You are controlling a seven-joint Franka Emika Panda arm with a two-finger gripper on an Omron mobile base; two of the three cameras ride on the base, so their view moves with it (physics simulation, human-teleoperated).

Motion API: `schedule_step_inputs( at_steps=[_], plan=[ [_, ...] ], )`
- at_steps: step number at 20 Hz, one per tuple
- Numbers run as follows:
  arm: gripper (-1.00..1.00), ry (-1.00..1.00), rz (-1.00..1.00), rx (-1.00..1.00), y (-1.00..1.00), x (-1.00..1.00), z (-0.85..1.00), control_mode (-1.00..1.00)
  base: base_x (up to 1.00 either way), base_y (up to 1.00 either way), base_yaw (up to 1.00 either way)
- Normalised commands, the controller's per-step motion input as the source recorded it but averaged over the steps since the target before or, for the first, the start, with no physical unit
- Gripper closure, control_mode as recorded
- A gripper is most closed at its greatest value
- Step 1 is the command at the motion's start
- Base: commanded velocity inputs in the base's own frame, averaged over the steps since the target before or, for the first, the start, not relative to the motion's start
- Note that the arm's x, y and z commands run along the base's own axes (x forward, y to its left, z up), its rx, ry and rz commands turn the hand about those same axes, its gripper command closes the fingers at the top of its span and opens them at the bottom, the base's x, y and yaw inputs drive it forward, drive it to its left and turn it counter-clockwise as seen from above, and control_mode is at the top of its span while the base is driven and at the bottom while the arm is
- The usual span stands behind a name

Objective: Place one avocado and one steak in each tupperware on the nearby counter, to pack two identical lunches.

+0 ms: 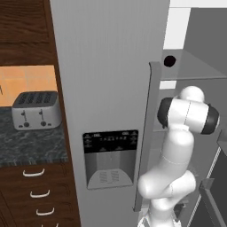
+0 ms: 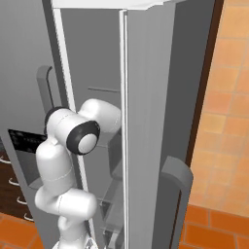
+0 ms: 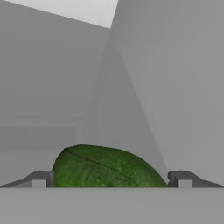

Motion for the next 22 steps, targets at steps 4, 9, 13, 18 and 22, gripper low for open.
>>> schedule_step_inputs(
  at_steps=[4,9,13,18,22],
  plan=[
    [-1.0,0.0,0.09,0.0,-0.46,-0.12,-0.44,-1.0,0.0,0.0,0.0],
    [1.0,-0.02,0.03,-0.02,-0.16,-0.24,-0.34,-1.0,0.0,0.0,0.0],
    [1.0,-0.14,0.0,0.0,-0.02,-0.76,-0.02,-1.0,0.0,0.0,0.0],
    [1.0,-0.08,0.0,0.01,0.0,-0.99,-0.02,-1.0,0.0,0.0,0.0],
    [1.0,0.02,0.0,0.0,0.37,-0.75,0.34,-1.0,0.0,0.0,0.0]
  ],
)
